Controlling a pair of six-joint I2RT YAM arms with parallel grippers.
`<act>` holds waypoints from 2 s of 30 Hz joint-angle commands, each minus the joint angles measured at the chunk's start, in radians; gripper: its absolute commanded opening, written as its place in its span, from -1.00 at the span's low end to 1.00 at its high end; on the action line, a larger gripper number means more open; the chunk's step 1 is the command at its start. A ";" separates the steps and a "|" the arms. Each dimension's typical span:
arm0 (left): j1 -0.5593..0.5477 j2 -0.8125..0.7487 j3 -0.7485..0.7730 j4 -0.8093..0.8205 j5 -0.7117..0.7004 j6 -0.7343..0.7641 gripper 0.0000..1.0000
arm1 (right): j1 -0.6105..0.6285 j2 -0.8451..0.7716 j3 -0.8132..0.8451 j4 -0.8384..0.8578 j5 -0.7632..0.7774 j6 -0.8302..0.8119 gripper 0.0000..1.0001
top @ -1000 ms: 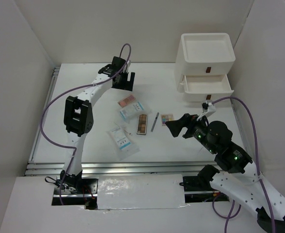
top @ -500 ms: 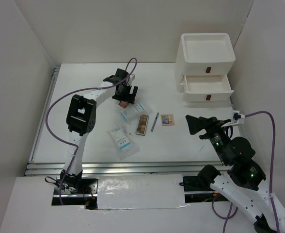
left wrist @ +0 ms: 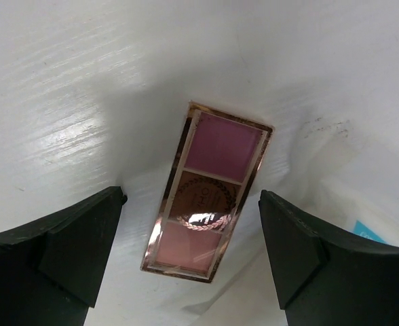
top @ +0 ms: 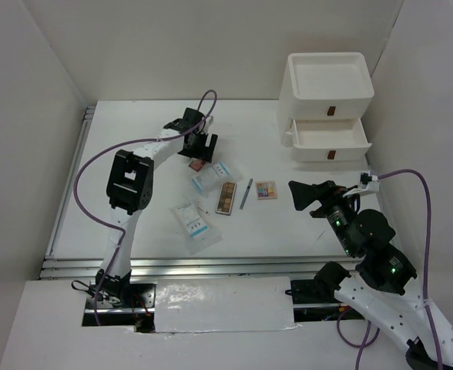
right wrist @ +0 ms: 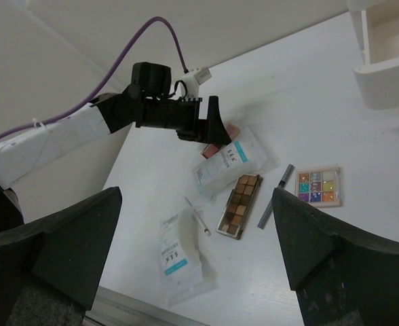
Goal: Organize the makeup
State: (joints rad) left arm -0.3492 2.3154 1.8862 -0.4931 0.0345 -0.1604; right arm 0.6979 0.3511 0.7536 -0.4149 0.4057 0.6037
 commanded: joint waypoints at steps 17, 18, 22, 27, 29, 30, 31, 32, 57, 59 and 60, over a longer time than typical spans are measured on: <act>0.047 0.026 -0.010 -0.049 -0.004 -0.119 -0.10 | 0.008 -0.004 0.032 0.048 -0.018 -0.022 1.00; 0.049 0.012 -0.021 -0.035 -0.002 -0.125 -0.11 | 0.006 -0.003 0.032 0.047 -0.018 -0.024 1.00; 0.049 -0.062 -0.061 0.013 0.008 -0.159 -0.11 | 0.006 -0.001 0.029 0.051 -0.018 -0.024 1.00; 0.047 -0.132 -0.073 0.059 0.039 -0.168 -0.10 | 0.005 -0.001 0.027 0.053 -0.019 -0.022 1.00; 0.042 -0.149 -0.072 0.068 0.062 -0.153 -0.09 | 0.006 -0.004 0.027 0.053 -0.018 -0.022 1.00; 0.041 -0.154 -0.068 0.071 0.065 -0.148 -0.09 | 0.005 -0.008 0.029 0.051 -0.018 -0.022 1.00; 0.038 -0.162 -0.062 0.076 0.070 -0.136 -0.09 | 0.005 -0.009 0.027 0.051 -0.016 -0.022 1.00; 0.033 -0.163 -0.061 0.077 0.082 -0.128 -0.09 | 0.005 -0.011 0.026 0.053 -0.015 -0.022 1.00; -0.189 -0.441 -0.028 0.289 0.277 -0.226 0.00 | 0.000 0.218 -0.026 0.296 -0.063 -0.004 1.00; -0.198 -0.474 -0.033 0.254 0.321 -0.217 -0.01 | 0.002 0.258 -0.007 0.333 -0.079 -0.016 1.00; -0.204 -0.488 -0.056 0.248 0.343 -0.212 -0.02 | -0.001 0.291 0.007 0.344 -0.068 -0.016 1.00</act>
State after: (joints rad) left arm -0.5449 1.9015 1.8557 -0.2935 0.2966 -0.3321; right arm 0.6979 0.5861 0.7395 -0.2298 0.3801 0.6144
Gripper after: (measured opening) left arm 0.603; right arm 0.999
